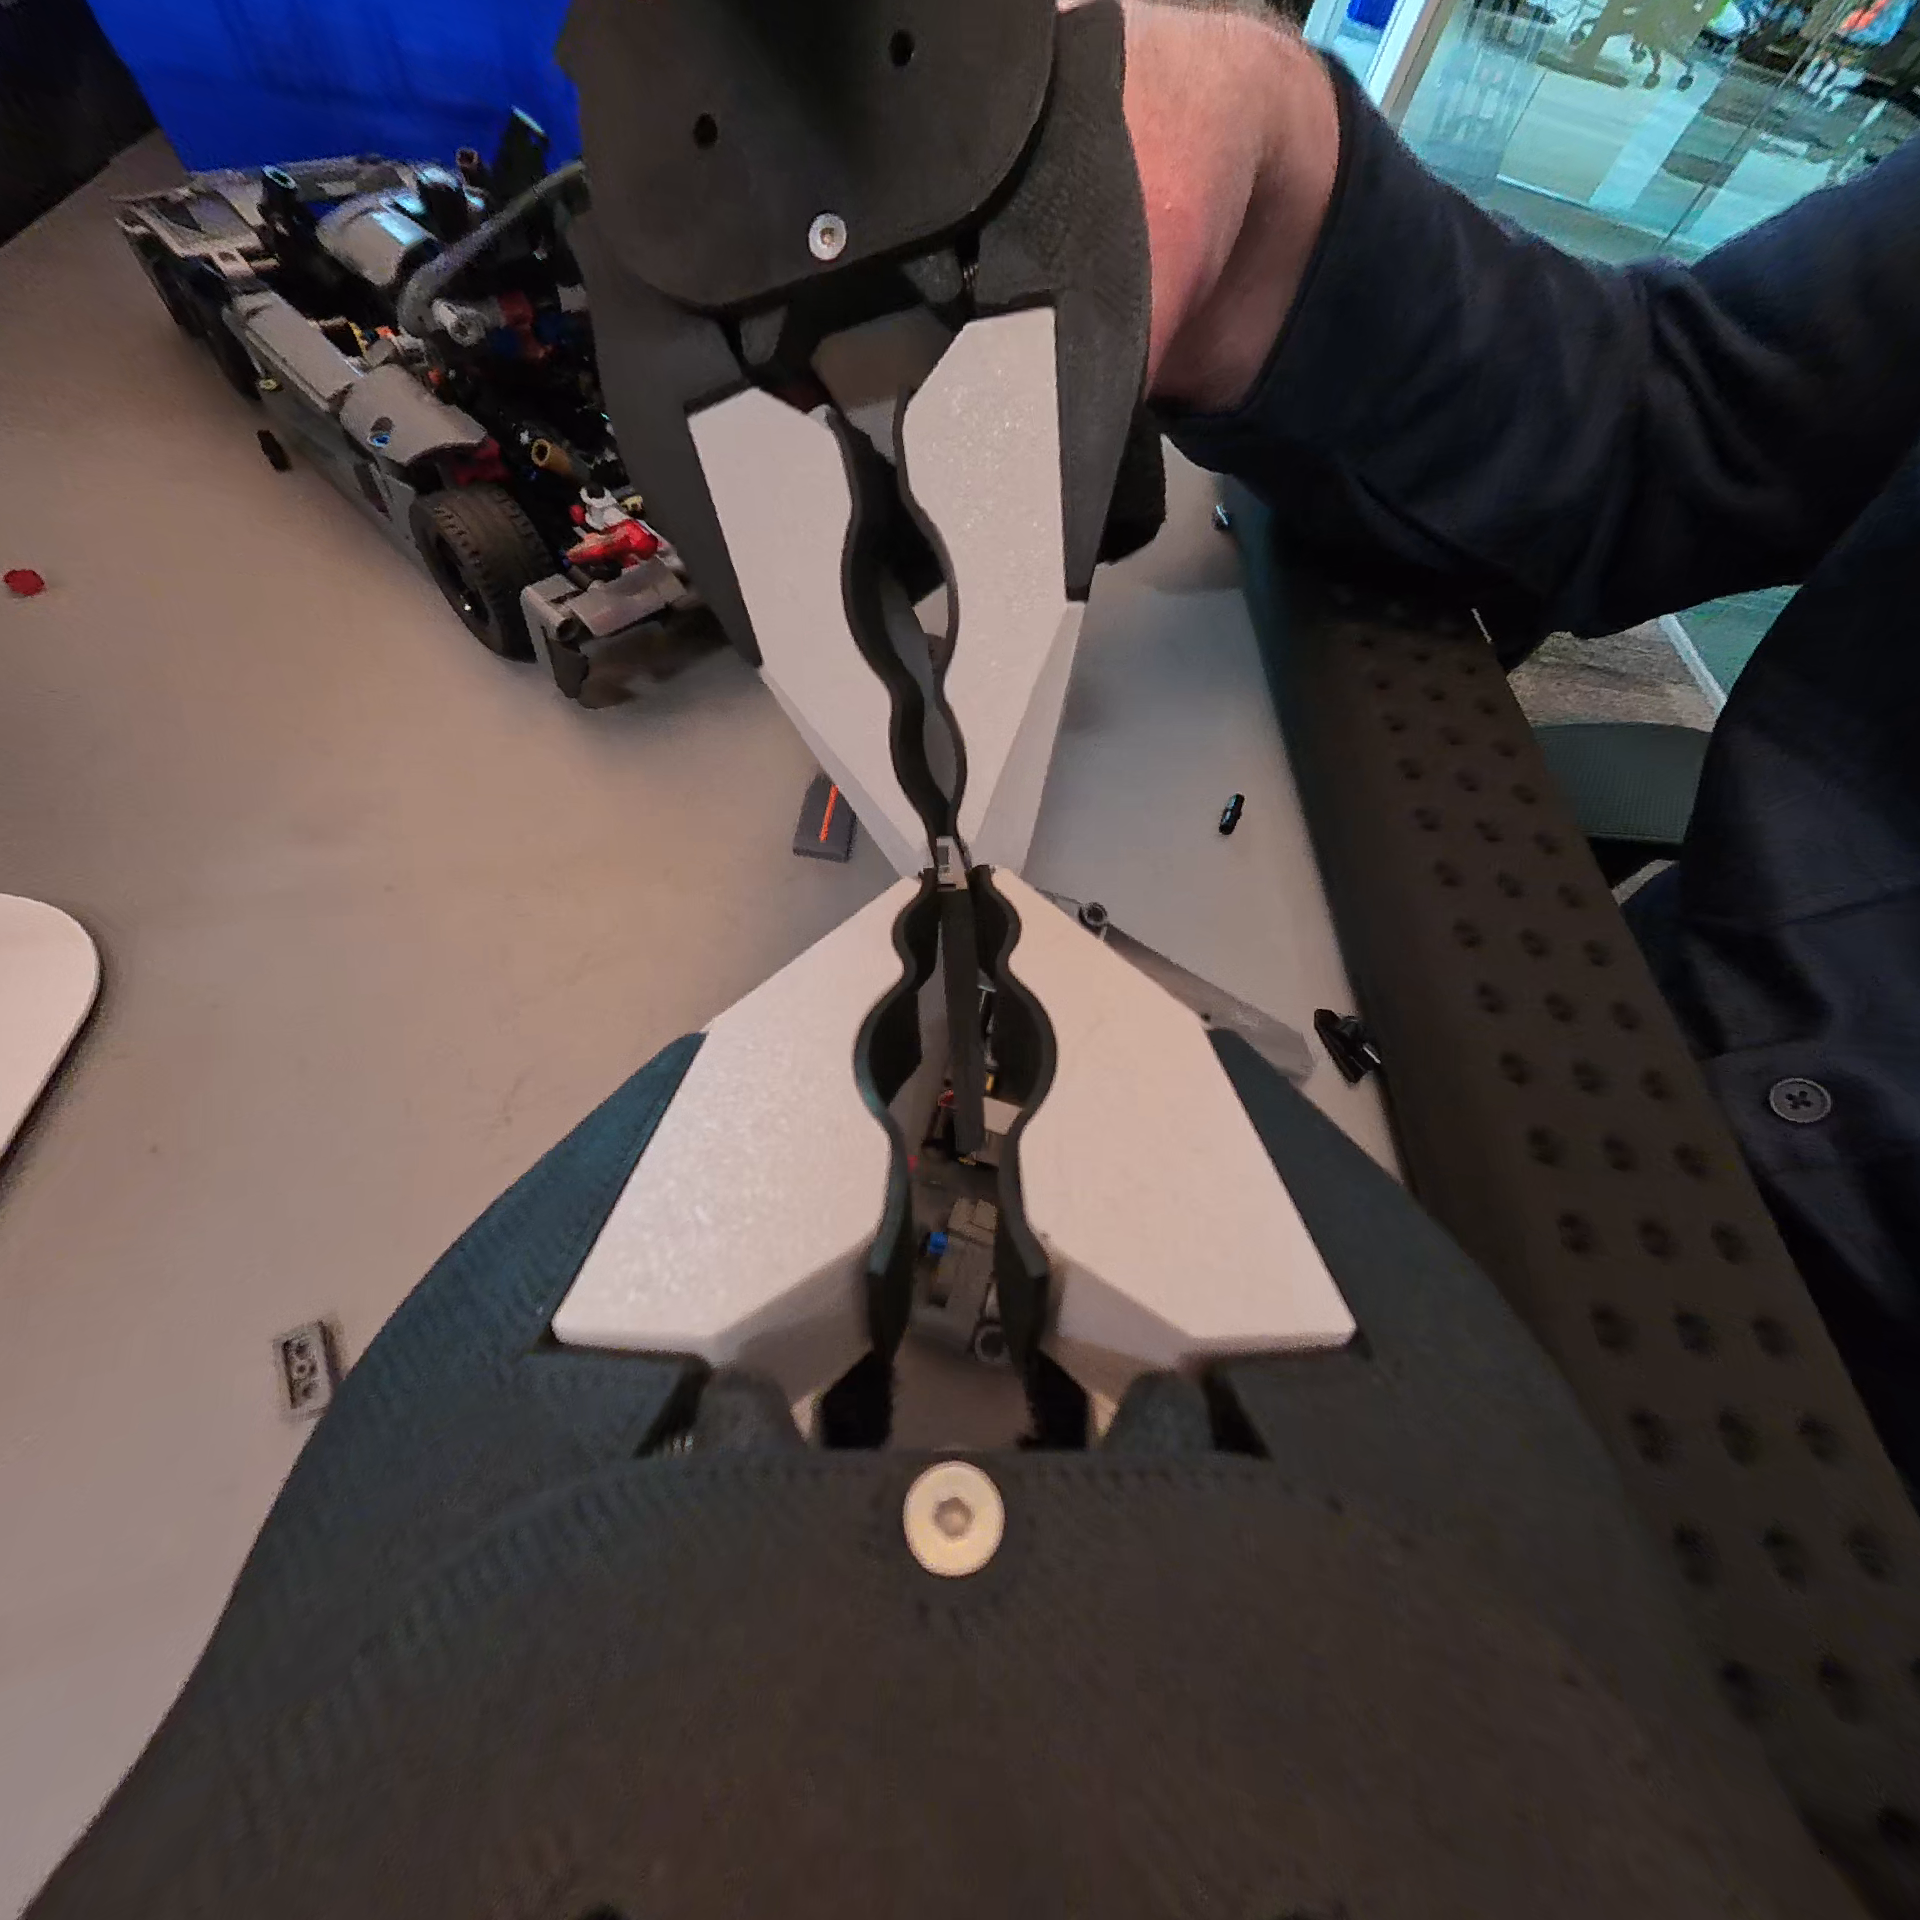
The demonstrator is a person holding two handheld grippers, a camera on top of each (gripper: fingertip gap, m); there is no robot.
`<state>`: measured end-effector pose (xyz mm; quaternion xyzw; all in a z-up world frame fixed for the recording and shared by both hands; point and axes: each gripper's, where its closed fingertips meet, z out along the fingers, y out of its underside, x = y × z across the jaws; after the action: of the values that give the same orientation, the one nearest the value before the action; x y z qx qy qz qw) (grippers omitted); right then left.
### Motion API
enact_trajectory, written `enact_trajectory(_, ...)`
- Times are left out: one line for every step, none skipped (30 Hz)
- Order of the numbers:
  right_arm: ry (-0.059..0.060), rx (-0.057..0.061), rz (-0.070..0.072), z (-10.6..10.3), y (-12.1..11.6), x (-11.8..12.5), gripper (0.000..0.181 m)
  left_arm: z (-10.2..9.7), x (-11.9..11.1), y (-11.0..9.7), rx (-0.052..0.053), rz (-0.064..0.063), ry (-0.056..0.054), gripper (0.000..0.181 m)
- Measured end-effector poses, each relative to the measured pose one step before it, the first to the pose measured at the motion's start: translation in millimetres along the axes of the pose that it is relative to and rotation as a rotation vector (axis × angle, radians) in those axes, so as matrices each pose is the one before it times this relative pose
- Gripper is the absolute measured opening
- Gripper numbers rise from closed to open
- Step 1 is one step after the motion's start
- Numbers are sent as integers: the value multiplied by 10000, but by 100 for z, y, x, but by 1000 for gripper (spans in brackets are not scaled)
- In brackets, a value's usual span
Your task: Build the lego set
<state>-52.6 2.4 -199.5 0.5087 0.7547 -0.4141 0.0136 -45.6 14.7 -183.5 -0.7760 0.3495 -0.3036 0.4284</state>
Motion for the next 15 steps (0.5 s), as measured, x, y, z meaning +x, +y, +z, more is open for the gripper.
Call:
enact_trajectory(106, 226, -6, -265, -355, 150, 0, -172, -237, -304, 172, -80, -104, 4)
enact_trajectory(150, 240, -14, -288, -416, 201, 0, -242, -342, -370, 212, -158, -148, 4)
enact_trajectory(191, 214, -55, -283, -412, 196, 2, -271, -528, -400, 239, -202, -242, 4)
enact_trajectory(229, 202, -114, -247, -431, 171, 8, -284, -694, -357, 244, -231, -323, 4)
enact_trajectory(271, 177, -168, -209, -435, 150, 9, -280, -762, -366, 272, -286, -334, 4)
enact_trajectory(337, 118, -157, -119, -363, 198, 12, -247, -696, -437, 329, -374, -268, 4)
enact_trajectory(353, 116, -125, -34, -380, 203, 14, -222, -742, -501, 365, -408, -298, 4)
enact_trajectory(314, 213, -111, 7, -508, 144, 17, -207, -537, -525, 373, -379, -196, 4)
enact_trajectory(305, 248, -22, 59, -521, 185, 17, -201, -402, -576, 378, -307, -162, 4)
enact_trajectory(352, 199, 68, 139, -412, 343, 18, -181, -369, -556, 378, -253, -192, 4)
enact_trajectory(362, 143, 80, 232, -275, 373, 21, -78, -281, -366, 252, -202, -150, 4)
enact_trajectory(362, 114, 110, 284, -166, 374, 24, 21, -226, -173, 136, -104, -132, 4)
enact_trajectory(330, 81, 170, 278, -72, 359, 22, 76, -323, 19, 21, -23, -217, 4)
enact_trajectory(269, -34, 95, 308, 85, 251, 24, 83, -295, 15, 34, 22, -220, 3)
enact_trajectory(362, -150, -75, 215, 241, 343, 23, 53, -195, -28, 55, -41, -136, 3)
